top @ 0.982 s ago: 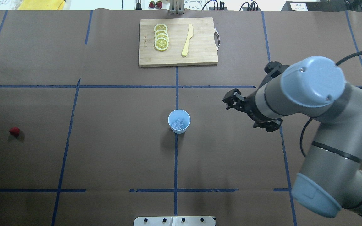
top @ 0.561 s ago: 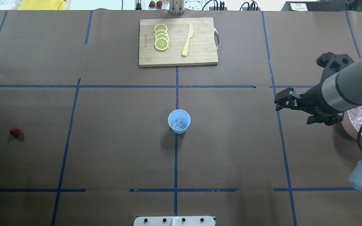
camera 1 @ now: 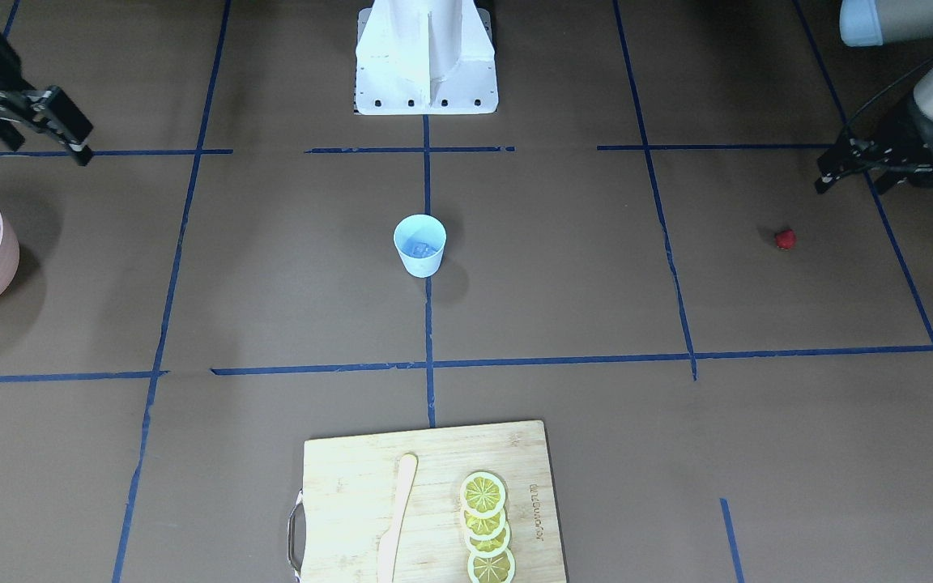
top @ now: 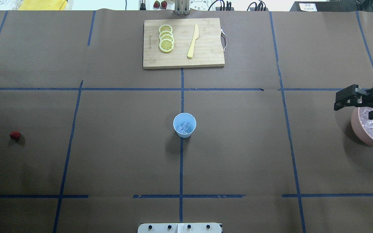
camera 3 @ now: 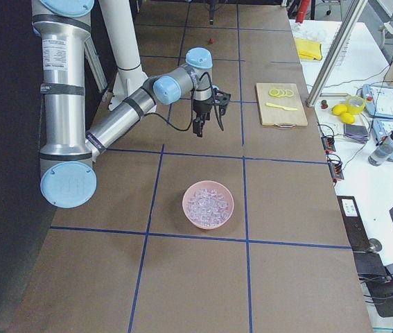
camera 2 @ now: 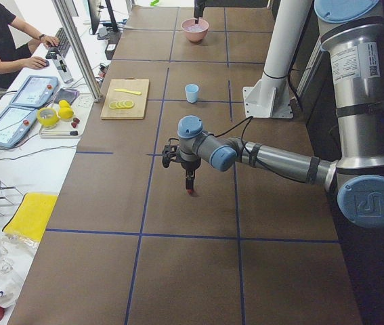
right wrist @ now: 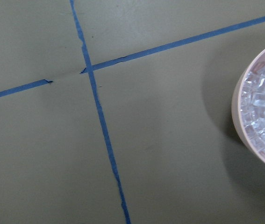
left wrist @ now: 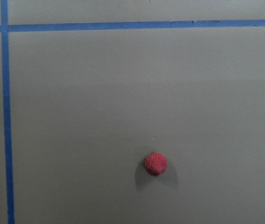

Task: Put ice and strawberries in cup
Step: 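Lower the left gripper onto the red strawberry and grasp it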

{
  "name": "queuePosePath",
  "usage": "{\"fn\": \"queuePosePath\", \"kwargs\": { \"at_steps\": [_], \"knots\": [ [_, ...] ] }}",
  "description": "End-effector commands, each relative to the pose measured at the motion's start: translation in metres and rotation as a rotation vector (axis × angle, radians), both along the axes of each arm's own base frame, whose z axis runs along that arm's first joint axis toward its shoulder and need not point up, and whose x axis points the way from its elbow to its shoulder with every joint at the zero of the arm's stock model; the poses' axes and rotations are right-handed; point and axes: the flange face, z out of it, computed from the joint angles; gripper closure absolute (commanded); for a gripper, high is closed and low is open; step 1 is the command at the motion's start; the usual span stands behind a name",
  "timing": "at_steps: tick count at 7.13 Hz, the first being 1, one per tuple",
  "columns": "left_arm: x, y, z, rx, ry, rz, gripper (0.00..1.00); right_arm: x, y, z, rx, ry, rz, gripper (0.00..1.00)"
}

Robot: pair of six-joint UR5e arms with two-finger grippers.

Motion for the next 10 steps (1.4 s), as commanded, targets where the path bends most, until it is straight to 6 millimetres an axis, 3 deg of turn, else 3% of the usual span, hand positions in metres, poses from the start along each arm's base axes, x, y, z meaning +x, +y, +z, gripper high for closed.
{"fn": "queuePosePath", "kwargs": {
  "at_steps": [1, 2, 6, 7, 8, 9, 10],
  "knots": [
    [0.049, -0.012, 0.019, -0.004, -0.003, -0.019, 0.00, 0.036, 0.002, 0.021, 0.028, 0.007, -0.038, 0.00],
    [0.067, -0.011, 0.030, -0.007, -0.038, -0.012, 0.00, 0.040, 0.002, 0.024, 0.030, 0.005, -0.042, 0.00],
    [0.094, -0.009, 0.056, -0.049, -0.071, 0.026, 0.01, 0.039, 0.002, 0.024, 0.029, 0.004, -0.044, 0.00],
    [0.097, -0.012, 0.055, -0.046, -0.071, 0.028, 0.03, 0.039, 0.001, 0.024, 0.027, 0.005, -0.044, 0.00],
    [0.099, -0.011, 0.058, -0.048, -0.074, 0.032, 0.12, 0.040, 0.001, 0.024, 0.030, 0.004, -0.043, 0.00],
    [0.099, -0.011, 0.058, -0.050, -0.073, 0.032, 0.29, 0.039, 0.002, 0.024, 0.030, 0.004, -0.044, 0.00],
    [0.099, -0.011, 0.058, -0.050, -0.073, 0.031, 0.65, 0.040, 0.001, 0.024, 0.030, 0.004, -0.043, 0.00]
  ]
}}
